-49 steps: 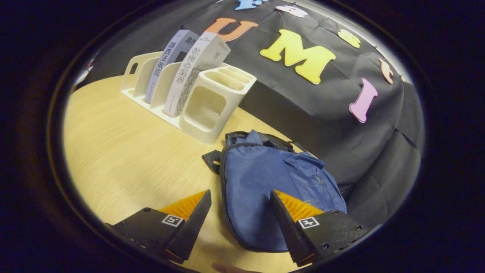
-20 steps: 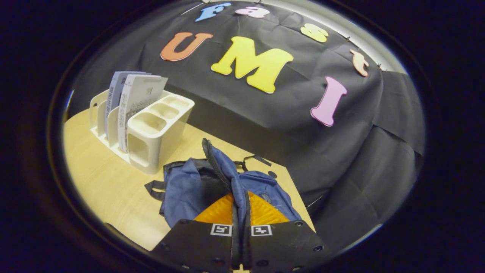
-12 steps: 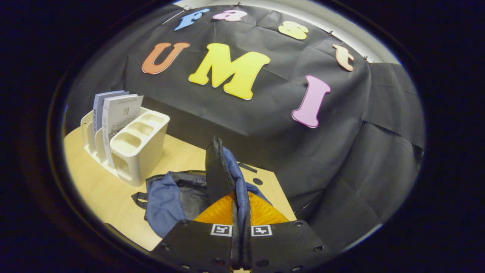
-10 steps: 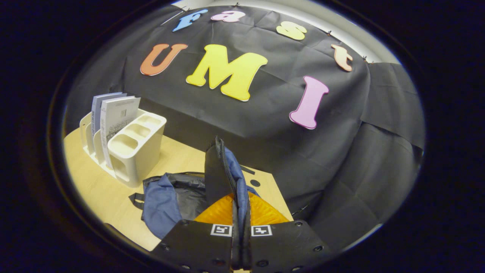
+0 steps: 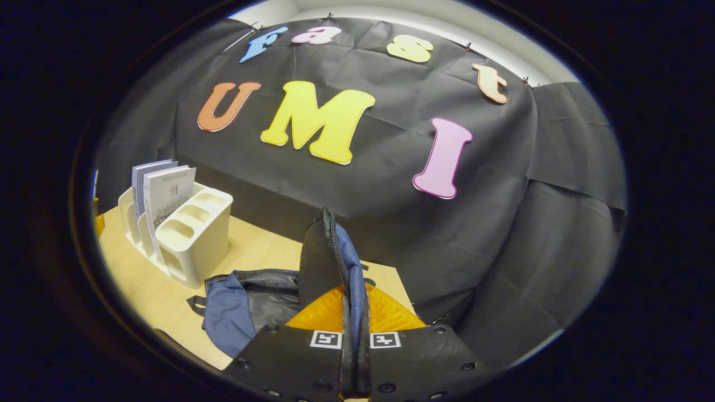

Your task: Open the schoolbag, grab two books from the bookshelf and put them into the schoolbag.

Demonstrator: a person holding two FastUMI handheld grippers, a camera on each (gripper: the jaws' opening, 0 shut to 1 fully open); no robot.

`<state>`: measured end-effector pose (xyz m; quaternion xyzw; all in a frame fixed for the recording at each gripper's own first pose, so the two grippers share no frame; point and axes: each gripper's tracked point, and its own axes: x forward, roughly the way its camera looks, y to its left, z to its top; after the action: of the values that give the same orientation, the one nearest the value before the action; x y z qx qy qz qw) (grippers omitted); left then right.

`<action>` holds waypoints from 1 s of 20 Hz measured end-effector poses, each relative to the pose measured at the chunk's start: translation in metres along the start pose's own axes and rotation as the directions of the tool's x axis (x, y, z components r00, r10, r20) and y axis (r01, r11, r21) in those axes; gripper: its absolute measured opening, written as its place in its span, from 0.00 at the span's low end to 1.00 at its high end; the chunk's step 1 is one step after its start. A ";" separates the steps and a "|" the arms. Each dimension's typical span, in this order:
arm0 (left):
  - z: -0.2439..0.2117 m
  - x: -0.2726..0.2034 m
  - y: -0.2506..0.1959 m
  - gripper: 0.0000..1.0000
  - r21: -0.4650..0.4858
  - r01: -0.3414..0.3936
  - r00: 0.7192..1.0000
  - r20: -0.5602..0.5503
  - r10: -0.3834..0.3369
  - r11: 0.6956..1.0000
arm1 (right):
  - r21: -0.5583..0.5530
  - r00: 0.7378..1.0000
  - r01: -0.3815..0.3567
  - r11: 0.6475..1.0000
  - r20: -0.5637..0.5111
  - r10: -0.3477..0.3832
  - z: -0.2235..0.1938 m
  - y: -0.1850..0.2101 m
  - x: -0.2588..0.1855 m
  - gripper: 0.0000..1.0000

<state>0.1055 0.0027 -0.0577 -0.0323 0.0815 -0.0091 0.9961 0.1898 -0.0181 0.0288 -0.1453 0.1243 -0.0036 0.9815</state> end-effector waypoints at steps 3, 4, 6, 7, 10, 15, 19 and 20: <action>0.018 0.022 -0.001 1.00 -0.007 0.010 1.000 -0.005 -0.010 1.000 | 0.004 1.000 0.001 1.000 0.007 -0.001 0.006 -0.009 0.003 0.03; 0.025 0.029 -0.003 1.00 -0.025 0.020 1.000 -0.004 -0.020 0.999 | 0.006 1.000 -0.005 1.000 0.017 0.005 0.009 -0.009 0.003 0.04; 0.040 0.045 -0.006 0.99 -0.047 0.042 0.999 -0.004 -0.042 0.998 | 0.021 0.999 -0.007 1.000 0.039 0.006 0.012 -0.011 0.004 0.03; 0.049 0.055 -0.007 0.99 -0.043 0.045 0.999 -0.006 -0.045 0.998 | 0.027 0.999 -0.010 1.000 0.044 0.008 0.011 -0.011 0.004 0.03; 0.068 0.084 -0.003 0.99 -0.032 0.030 0.999 -0.026 -0.031 0.999 | 0.035 0.999 -0.014 0.999 0.053 0.012 0.010 -0.012 0.003 0.03; 0.093 0.128 -0.008 0.99 -0.039 0.041 0.996 -0.082 -0.044 0.998 | 0.055 0.997 -0.015 0.998 0.078 0.011 0.008 -0.015 0.001 0.03; 0.118 0.159 -0.016 0.99 -0.075 0.061 0.991 -0.117 -0.070 0.995 | 0.066 0.995 -0.019 0.998 0.095 0.013 0.005 -0.016 -0.001 0.03; 0.122 0.168 -0.021 0.99 -0.070 0.076 0.988 -0.132 -0.084 0.995 | 0.065 0.995 -0.021 0.998 0.098 0.014 0.004 -0.015 -0.003 0.03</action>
<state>0.2914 -0.0142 0.0367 -0.0670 0.1472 -0.0485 0.9856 0.1887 -0.0314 0.0377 -0.1117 0.0774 0.0081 0.9907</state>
